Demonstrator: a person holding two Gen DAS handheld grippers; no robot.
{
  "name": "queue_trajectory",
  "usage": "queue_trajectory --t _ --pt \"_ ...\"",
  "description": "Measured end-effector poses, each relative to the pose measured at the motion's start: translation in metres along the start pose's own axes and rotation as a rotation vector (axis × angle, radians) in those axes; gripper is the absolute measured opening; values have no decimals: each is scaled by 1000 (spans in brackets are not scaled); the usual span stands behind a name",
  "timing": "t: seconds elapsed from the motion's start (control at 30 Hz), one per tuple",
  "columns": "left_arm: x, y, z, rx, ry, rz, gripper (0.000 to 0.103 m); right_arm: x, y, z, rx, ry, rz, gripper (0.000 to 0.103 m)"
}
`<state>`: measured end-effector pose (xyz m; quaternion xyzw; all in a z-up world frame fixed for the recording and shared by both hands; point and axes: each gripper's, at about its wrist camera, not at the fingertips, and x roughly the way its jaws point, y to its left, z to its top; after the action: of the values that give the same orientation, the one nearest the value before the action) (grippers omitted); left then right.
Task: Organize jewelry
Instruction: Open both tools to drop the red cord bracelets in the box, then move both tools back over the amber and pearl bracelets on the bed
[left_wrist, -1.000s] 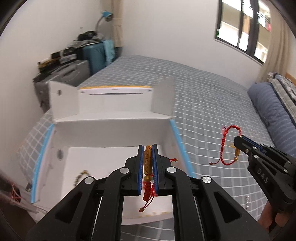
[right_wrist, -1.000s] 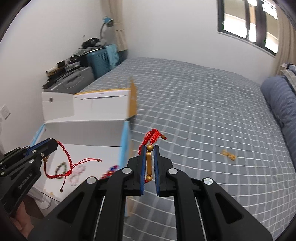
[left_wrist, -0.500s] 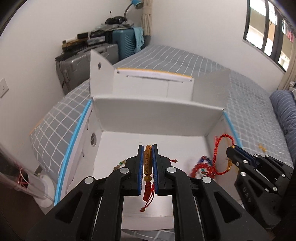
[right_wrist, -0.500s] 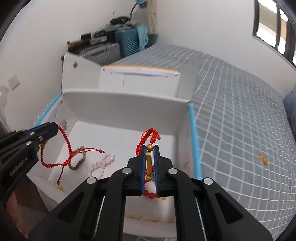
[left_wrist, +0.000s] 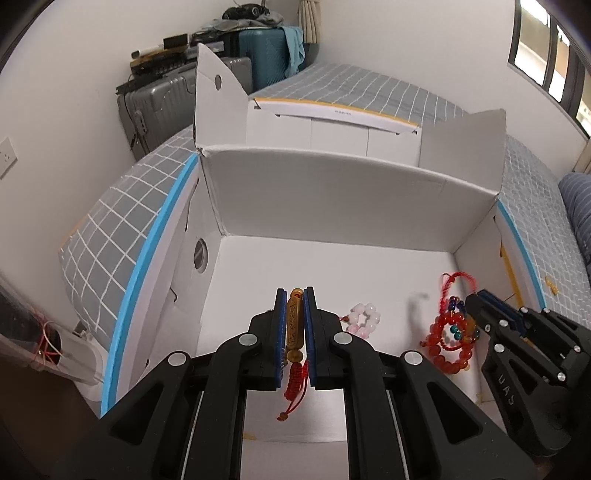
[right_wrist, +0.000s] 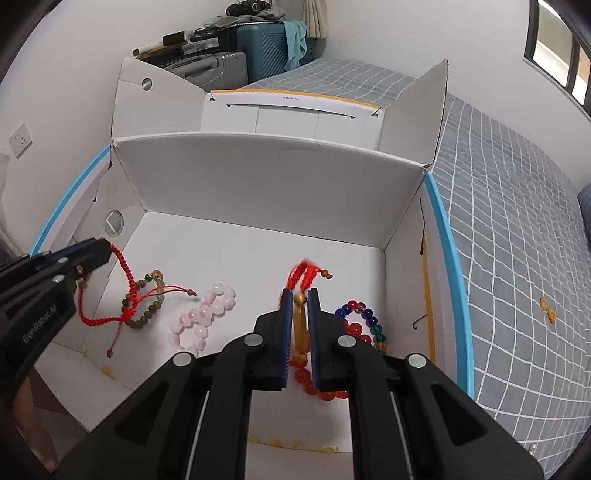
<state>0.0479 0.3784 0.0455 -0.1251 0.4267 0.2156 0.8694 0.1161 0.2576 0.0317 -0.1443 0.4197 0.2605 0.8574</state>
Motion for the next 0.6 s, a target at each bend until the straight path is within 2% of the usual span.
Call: queue_trajectory --t 0.03,0.07,0.1,0.13,0.23,0.3,0.33,0.47,0.6 --pt "0 1 0 -7 7 -5 24 -1 0 0 -2 -1 -1 14" --pt "-1 1 0 -14 5 -4 31 -2 0 0 -2 -4 -4 33" --pt "-2 2 1 -22 -1 1 46 -5 -1 0 1 -17 0 51" --pt "-5 3 1 -34 -11 3 57 -8 -1 0 3 -32 5 54" --pt "-12 6 1 -45 -27 7 68 -16 -2 2 3 -54 -7 65" --pt "-15 6 2 -45 -39 19 75 -23 -4 2 5 -77 -16 79" --pt "-17 6 2 -47 -45 24 80 -26 -5 3 9 -86 -23 82" --pt "-22 4 4 -51 -54 30 86 -36 -11 5 23 -113 -40 91" --pt "-28 1 7 -52 -71 38 94 -44 -22 5 36 -121 -50 93"
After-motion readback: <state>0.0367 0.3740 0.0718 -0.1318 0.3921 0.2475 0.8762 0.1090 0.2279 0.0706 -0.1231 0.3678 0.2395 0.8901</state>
